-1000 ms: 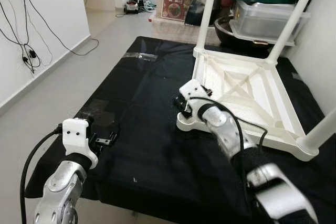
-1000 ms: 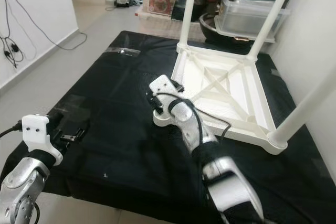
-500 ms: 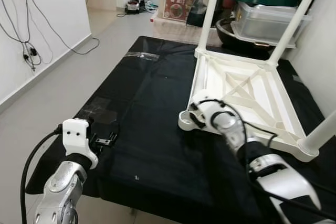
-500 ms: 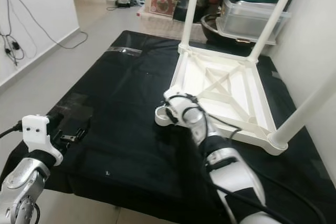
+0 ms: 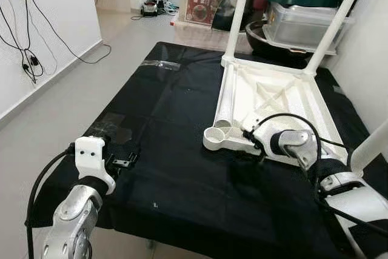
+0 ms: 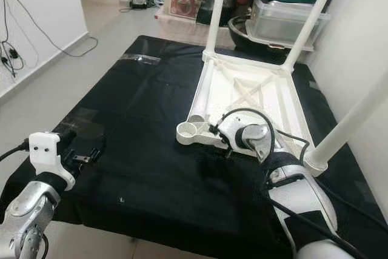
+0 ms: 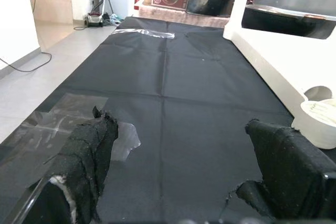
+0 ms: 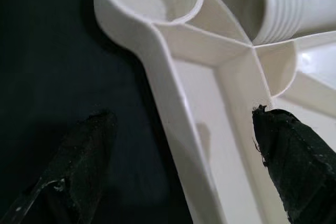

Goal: Building children table

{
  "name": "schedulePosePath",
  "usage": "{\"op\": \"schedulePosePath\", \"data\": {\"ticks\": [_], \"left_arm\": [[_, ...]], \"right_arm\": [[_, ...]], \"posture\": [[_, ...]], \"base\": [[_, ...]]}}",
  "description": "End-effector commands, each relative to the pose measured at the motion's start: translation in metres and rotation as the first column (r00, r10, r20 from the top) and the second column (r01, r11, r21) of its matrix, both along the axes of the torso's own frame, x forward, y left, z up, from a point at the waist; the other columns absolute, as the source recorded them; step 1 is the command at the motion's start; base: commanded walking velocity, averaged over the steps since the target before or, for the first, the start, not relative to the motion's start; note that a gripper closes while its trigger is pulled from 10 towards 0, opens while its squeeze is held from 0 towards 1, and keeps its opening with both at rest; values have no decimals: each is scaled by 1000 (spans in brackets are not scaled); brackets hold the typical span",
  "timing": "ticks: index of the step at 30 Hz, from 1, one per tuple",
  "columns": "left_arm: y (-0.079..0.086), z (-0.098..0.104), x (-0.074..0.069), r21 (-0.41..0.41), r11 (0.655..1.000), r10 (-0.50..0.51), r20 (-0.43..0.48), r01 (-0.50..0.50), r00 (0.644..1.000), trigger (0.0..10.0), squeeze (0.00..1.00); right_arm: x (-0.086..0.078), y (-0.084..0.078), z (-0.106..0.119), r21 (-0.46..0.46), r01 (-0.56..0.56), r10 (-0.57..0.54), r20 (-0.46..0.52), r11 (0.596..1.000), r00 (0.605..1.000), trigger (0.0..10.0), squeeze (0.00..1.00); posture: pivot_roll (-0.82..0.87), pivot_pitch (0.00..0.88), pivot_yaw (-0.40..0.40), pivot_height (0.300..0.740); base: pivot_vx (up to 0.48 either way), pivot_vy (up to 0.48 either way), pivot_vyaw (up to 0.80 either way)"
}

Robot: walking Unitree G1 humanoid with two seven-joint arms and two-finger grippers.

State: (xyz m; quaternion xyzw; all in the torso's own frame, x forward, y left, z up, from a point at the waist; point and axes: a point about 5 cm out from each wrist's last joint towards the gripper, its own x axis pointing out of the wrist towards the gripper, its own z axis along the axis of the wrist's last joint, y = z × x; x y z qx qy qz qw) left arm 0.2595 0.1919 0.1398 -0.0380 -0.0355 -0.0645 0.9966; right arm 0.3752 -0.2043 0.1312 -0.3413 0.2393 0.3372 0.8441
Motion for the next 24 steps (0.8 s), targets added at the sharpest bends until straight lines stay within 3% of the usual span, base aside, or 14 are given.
{"op": "schedulePosePath", "data": {"ticks": [1,5,9,13,14,16,17,18,23,24], "left_arm": [[-2,-3,-1,-4,1000,-11,-4,11,1000,10000,0],[-2,-3,-2,-1,1000,-12,-4,12,1000,10000,0],[-2,-3,-3,1,1000,-13,-6,13,1000,10000,0],[-2,-5,-4,0,1000,-14,-8,14,1000,10000,0],[-2,-5,-4,-2,1000,-15,-8,15,1000,10000,0],[-2,-5,-3,-2,1000,-16,-8,16,1000,10000,0],[-3,-5,-3,-4,1000,-16,-8,16,1000,10000,0],[-3,-5,-3,-6,1000,-17,-7,17,1000,10000,0],[-5,-4,-3,-12,1000,-17,-4,17,1000,10000,0],[-6,-4,-3,-14,1000,-17,-3,17,1000,10000,0]], "right_arm": [[4,5,3,-41,-1,2,15,999,1000,10000,0],[2,11,-5,-77,-8,7,-12,997,1000,10000,0],[-3,18,-14,-134,-97,88,-75,986,993,10000,0],[-10,18,-23,-144,-137,105,-210,980,972,10000,0],[-11,16,-26,-126,-88,54,-258,988,965,6627,0],[-12,15,-28,-114,-51,16,-292,992,956,6627,0],[-14,15,-30,-104,-18,-16,-324,994,946,863,0],[-15,15,-31,-98,-9,-27,-353,995,935,0,0],[-18,14,-33,-68,-5,-23,-412,998,911,0,0],[-20,16,-33,-26,-6,-6,-449,1000,893,0,0]], "posture": [[90,0,-116,740],[98,0,-118,740],[103,0,-122,740],[106,0,-127,740],[107,0,-132,740],[107,0,-132,740],[106,0,-138,740],[104,0,-147,740],[105,0,-159,740],[107,0,-165,740]], "base": [[0,0,0],[0,0,0],[0,0,0],[0,0,0],[0,0,0],[0,0,0],[0,0,0],[0,0,0],[0,0,0],[0,0,0]]}}
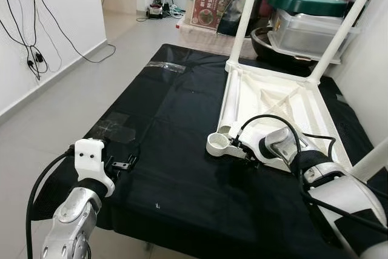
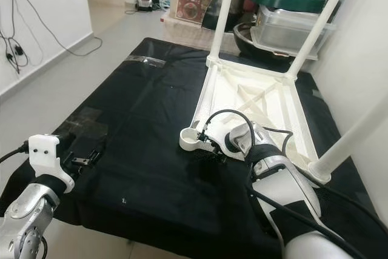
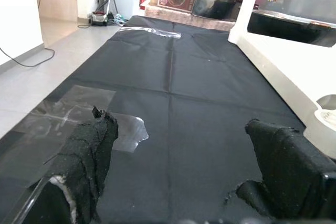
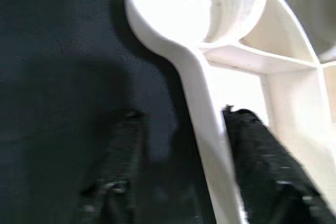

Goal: Building children table

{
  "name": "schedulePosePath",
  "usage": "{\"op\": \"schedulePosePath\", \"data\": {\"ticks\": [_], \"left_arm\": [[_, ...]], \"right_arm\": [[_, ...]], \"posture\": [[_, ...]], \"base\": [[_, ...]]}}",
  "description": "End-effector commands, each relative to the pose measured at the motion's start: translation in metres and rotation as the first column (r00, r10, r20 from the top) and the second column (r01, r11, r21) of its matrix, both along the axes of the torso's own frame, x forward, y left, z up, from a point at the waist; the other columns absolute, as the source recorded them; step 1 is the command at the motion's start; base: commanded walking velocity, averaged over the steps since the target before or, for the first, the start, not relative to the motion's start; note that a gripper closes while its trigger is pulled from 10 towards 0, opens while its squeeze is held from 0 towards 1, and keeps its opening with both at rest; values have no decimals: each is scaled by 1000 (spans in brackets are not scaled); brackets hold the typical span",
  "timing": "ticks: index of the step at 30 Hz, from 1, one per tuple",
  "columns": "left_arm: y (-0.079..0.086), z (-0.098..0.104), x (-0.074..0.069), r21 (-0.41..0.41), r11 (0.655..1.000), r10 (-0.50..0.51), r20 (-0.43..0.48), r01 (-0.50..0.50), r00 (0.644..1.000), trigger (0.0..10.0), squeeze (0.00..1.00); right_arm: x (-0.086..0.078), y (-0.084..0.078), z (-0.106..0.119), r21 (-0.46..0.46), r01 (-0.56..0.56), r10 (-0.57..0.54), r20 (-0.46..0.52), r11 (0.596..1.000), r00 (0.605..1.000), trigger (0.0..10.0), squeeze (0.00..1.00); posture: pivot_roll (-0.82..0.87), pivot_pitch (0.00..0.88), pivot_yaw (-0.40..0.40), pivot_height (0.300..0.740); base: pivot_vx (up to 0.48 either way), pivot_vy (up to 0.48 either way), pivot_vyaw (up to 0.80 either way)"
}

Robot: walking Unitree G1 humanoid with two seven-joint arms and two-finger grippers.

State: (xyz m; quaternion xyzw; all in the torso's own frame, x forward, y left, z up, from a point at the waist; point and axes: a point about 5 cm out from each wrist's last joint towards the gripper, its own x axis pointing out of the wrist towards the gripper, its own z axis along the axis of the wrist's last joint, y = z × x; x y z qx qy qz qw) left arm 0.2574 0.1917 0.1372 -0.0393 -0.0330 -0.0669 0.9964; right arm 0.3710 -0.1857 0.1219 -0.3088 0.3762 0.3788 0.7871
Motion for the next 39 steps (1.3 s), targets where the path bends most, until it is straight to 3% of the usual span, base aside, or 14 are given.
{"op": "schedulePosePath", "data": {"ticks": [1,5,8,12,13,15,16,17,19,21,24,29,33,39], "left_arm": [[-6,-2,-1,-13,1000,-12,3,12,1000,10000,0],[-6,-1,-2,-19,1000,-10,5,10,1000,10000,0],[-6,0,-3,-30,999,-11,8,11,1000,10000,0],[-6,1,-2,-37,999,-19,10,19,1000,10000,0],[-6,1,-1,-40,999,-23,10,24,1000,10000,0],[-6,1,0,-43,999,-26,11,27,1000,10000,0],[-7,2,1,-47,998,-30,11,30,1000,10000,0],[-7,2,1,-47,998,-30,11,30,1000,10000,0],[-9,2,3,-50,998,-35,12,35,999,10000,0],[-9,2,3,-51,998,-36,12,36,999,10000,0],[-10,2,2,-51,998,-33,13,34,999,10000,0],[-9,1,0,-51,998,-25,16,26,1000,10000,0],[-9,1,-1,-51,998,-23,18,24,1000,10000,0],[-9,2,1,-56,998,-28,18,29,999,10000,0]], "right_arm": [[-17,-1,-23,57,11,0,-183,998,983,0,0],[-21,6,-19,151,-81,118,-254,985,960,0,0],[-28,7,-10,248,-235,308,-318,940,897,0,0],[-43,-3,-11,218,-416,466,-302,883,832,0,0],[-48,-1,-9,227,-453,503,-270,862,821,1608,0],[-52,1,-7,240,-471,522,-250,849,815,1608,0],[-46,10,-6,223,-451,489,-162,864,857,10000,0],[-46,10,-6,223,-451,489,-162,864,857,10000,0],[-26,37,-1,256,-305,314,9,917,950,10000,0],[-21,49,0,285,-253,252,38,925,967,10000,0],[-33,89,3,399,-270,267,65,876,962,10000,0],[-55,116,-4,434,-307,306,73,847,949,10000,0],[-70,111,-10,426,-339,346,62,839,936,10000,0],[-67,89,-13,350,-349,330,115,869,937,10000,0]], "posture": [[107,0,-165,740],[102,0,-168,740],[87,0,-163,740],[59,0,-147,740],[48,0,-141,740],[48,0,-141,740],[39,0,-134,740],[39,0,-134,740],[38,0,-132,740],[41,0,-135,740],[53,0,-140,740],[57,0,-146,740],[58,0,-146,740],[46,0,-140,740]], "base": [[0,0,0],[0,0,0],[0,0,0],[0,0,0],[0,0,0],[0,0,0],[0,0,0],[0,0,0],[0,0,0],[0,0,0],[0,0,0],[0,0,0],[0,0,0],[0,0,0]]}}
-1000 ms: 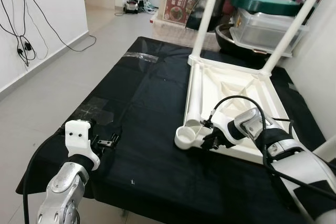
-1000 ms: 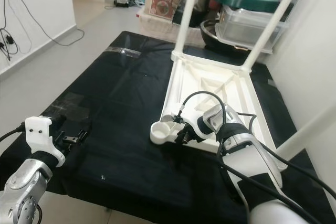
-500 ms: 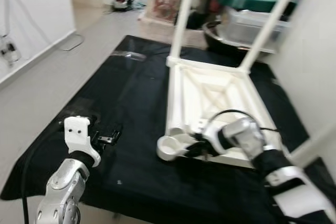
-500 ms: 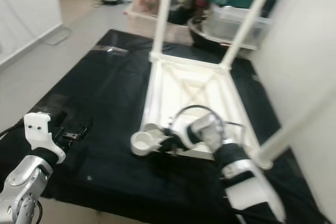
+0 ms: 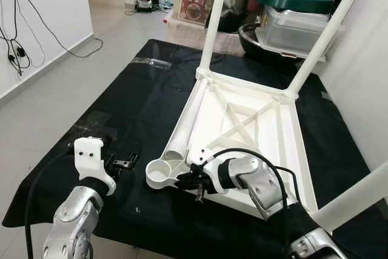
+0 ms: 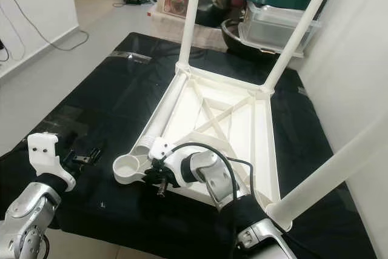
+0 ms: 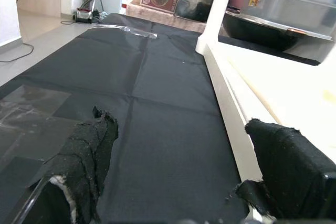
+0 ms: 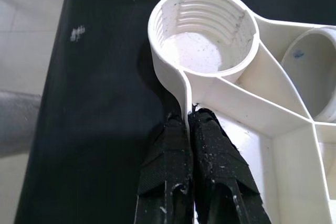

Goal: Building children table

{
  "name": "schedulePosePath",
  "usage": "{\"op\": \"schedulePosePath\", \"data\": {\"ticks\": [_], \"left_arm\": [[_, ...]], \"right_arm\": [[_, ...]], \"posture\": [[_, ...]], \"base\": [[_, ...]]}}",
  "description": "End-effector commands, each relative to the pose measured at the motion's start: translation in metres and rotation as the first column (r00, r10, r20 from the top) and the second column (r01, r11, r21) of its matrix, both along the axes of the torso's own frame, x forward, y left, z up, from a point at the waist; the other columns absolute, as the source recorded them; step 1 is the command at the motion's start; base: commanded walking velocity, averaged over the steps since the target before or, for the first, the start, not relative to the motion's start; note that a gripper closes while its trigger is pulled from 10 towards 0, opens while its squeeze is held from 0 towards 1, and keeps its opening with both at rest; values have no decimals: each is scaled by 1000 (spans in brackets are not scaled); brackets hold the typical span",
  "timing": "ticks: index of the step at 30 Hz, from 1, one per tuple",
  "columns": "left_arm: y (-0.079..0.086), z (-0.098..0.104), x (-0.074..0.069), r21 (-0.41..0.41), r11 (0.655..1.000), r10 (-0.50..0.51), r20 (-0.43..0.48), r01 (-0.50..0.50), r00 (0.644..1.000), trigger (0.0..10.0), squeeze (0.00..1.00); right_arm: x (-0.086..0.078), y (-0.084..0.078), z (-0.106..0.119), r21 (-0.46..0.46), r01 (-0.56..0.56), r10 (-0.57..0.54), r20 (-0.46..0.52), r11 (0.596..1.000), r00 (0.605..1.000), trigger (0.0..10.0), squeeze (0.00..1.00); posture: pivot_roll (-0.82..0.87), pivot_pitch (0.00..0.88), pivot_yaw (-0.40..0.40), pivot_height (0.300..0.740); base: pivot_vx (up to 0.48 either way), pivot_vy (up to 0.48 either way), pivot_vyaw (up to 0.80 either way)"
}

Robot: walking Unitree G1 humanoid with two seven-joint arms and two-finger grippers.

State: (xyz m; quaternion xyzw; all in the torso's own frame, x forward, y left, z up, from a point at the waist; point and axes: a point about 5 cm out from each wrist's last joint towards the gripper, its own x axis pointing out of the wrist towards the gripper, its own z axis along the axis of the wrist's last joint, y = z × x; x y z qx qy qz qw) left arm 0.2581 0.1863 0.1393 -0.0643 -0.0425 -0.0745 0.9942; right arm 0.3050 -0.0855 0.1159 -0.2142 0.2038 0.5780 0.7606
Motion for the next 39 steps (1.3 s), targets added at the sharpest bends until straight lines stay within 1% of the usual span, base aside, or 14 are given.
{"op": "schedulePosePath", "data": {"ticks": [1,2,3,6,14,20,22,23,25,28,29,30,31,39], "left_arm": [[-3,0,1,-6,1000,-13,1,13,1000,10000,0],[-3,0,1,-7,1000,-14,1,14,1000,10000,0],[-3,0,2,-7,1000,-14,0,14,1000,10000,0],[-3,0,3,-6,1000,-15,0,15,1000,10000,0],[-1,-1,3,-1,1000,-15,-3,15,1000,10000,0],[2,-2,2,8,1000,-10,-5,11,1000,10000,0],[11,-2,-2,-13,998,59,14,-59,998,10000,0],[11,-2,-2,-13,998,59,14,-59,998,10000,0],[19,0,-5,-13,989,148,35,-147,988,10000,0],[23,4,-8,42,973,224,58,-226,973,10000,0],[23,3,-11,54,967,247,62,-250,967,10000,0],[24,3,-12,58,964,256,62,-259,965,10000,0],[25,0,-17,52,958,281,50,-283,958,10000,0],[18,-10,-36,76,957,282,-8,-281,959,10000,0]], "right_arm": [[1,-18,-7,-57,22,-21,22,998,1000,10000,0],[2,-22,-7,-67,28,-25,36,997,999,10000,0],[2,-29,-7,-70,21,-18,49,997,999,10000,1000],[0,-41,-5,-85,6,-1,57,996,998,10000,1000],[-19,-38,12,-26,-111,111,21,994,994,10000,1000],[-8,-30,59,112,-71,54,148,991,988,10000,1000],[10,-24,92,246,53,-123,278,968,953,10000,1000],[10,-24,92,246,53,-123,278,968,953,10000,1000],[27,-26,109,313,231,-348,398,921,849,10000,1000],[28,-25,104,312,312,-427,432,897,794,10000,1000],[24,-24,95,270,328,-420,449,905,789,10000,498],[21,-23,89,239,331,-407,458,913,790,10000,498],[16,-22,77,193,348,-398,458,917,795,10000,0],[8,-19,50,77,394,-376,508,916,775,10000,0]], "posture": [[45,0,-139,740],[45,0,-139,740],[46,0,-138,740],[44,0,-134,740],[46,0,-127,740],[51,0,-121,740],[48,0,-114,740],[48,0,-114,740],[49,0,-113,740],[49,0,-111,740],[50,0,-106,740],[50,0,-106,740],[51,0,-105,740],[63,0,-108,740]], "base": [[0,0,0],[0,0,0],[0,0,0],[0,0,0],[0,0,0],[0,0,0],[0,0,0],[0,0,0],[0,0,0],[0,0,0],[0,0,0],[0,0,0],[0,0,0],[0,0,0]]}}
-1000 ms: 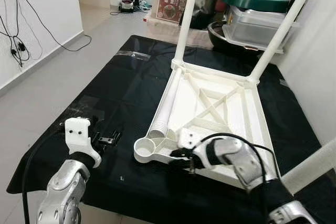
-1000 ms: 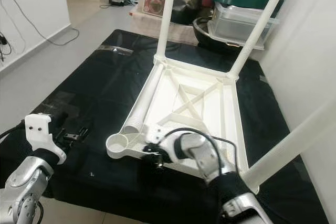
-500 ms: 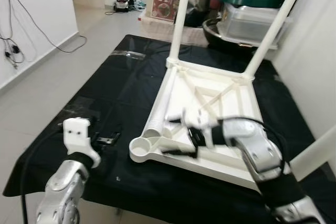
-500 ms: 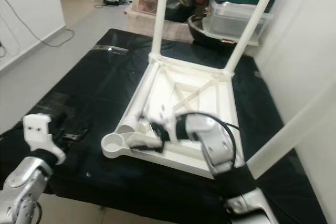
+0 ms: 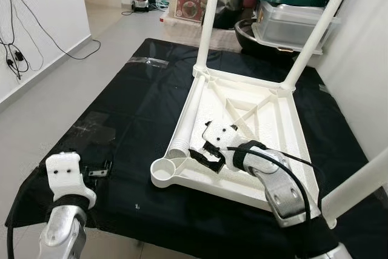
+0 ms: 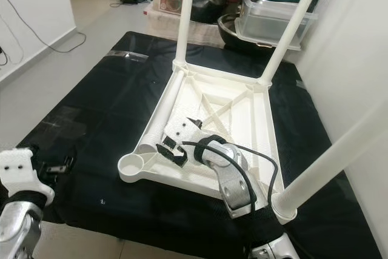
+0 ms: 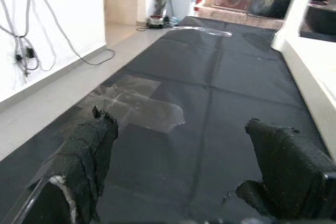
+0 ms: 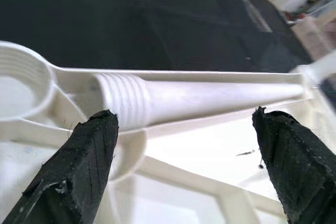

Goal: Building children table

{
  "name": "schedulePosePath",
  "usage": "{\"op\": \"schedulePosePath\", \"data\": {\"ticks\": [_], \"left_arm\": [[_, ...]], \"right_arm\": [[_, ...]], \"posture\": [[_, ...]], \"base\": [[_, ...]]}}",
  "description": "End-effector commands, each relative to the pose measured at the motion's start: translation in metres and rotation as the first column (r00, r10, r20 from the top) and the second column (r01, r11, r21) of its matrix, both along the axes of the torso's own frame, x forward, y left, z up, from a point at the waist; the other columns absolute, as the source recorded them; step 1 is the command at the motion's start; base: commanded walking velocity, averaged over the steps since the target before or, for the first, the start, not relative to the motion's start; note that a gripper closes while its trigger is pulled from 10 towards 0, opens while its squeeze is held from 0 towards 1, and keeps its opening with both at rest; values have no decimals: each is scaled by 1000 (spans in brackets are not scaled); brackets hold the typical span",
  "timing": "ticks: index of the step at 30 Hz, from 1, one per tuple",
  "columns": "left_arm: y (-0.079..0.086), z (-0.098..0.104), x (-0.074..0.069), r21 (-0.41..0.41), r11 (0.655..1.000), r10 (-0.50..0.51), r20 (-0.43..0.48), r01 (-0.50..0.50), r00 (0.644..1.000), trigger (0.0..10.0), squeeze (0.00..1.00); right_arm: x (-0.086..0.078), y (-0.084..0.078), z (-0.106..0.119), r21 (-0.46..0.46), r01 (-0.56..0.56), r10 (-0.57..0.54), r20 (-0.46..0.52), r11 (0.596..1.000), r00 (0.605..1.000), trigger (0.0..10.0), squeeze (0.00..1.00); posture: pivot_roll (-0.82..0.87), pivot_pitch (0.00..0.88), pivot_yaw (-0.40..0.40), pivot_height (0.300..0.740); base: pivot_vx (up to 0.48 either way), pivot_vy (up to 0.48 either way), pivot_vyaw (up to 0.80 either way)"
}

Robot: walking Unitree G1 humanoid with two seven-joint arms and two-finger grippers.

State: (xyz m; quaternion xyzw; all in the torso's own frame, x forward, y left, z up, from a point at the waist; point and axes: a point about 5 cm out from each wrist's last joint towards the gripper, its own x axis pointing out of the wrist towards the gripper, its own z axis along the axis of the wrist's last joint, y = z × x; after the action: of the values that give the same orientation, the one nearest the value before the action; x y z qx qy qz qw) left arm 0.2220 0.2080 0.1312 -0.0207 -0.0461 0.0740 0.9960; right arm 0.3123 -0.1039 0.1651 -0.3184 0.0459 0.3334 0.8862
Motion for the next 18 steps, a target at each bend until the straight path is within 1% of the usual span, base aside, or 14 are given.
{"op": "schedulePosePath", "data": {"ticks": [1,3,4,6,10,12,13,15,18], "left_arm": [[-9,-3,-2,2,999,-41,-29,41,999,10000,0],[-24,-6,-6,51,988,-143,-68,146,987,10000,0],[-32,-9,-8,74,977,-194,-91,201,977,10000,0],[-39,-13,-11,90,963,-242,-121,253,963,10000,0],[-40,-15,-12,90,961,-247,-135,260,960,10000,0],[-43,-15,-15,85,957,-264,-146,278,953,10000,0],[-43,-15,-15,85,957,-264,-146,278,953,10000,0],[-45,-17,-16,77,955,-271,-159,286,949,10000,0],[-44,-20,-15,68,957,-270,-166,284,949,10000,0]], "right_arm": [[2,-1,-2,-23,26,-25,22,999,999,10000,0],[7,0,-3,-25,65,-64,58,998,996,10000,0],[8,4,-3,-19,68,-67,62,998,996,10000,0],[8,10,-3,-13,61,-60,63,998,996,10000,0],[5,15,-3,-15,52,-51,71,999,996,10000,0],[-2,30,-6,-7,-14,14,46,1000,999,10000,0],[-2,30,-6,-7,-14,14,46,1000,999,10000,0],[-6,40,-9,-12,-61,61,30,998,998,10000,0],[-6,44,-12,-29,-76,77,25,997,997,10000,0]], "posture": [[63,0,-108,740],[74,0,-115,740],[76,0,-115,740],[76,0,-115,740],[71,0,-109,740],[73,0,-110,740],[73,0,-110,740],[76,0,-112,740],[82,0,-119,740]], "base": [[0,0,0],[0,0,0],[0,0,0],[0,0,0],[0,0,0],[0,0,0],[0,0,0],[0,0,0],[0,0,0]]}}
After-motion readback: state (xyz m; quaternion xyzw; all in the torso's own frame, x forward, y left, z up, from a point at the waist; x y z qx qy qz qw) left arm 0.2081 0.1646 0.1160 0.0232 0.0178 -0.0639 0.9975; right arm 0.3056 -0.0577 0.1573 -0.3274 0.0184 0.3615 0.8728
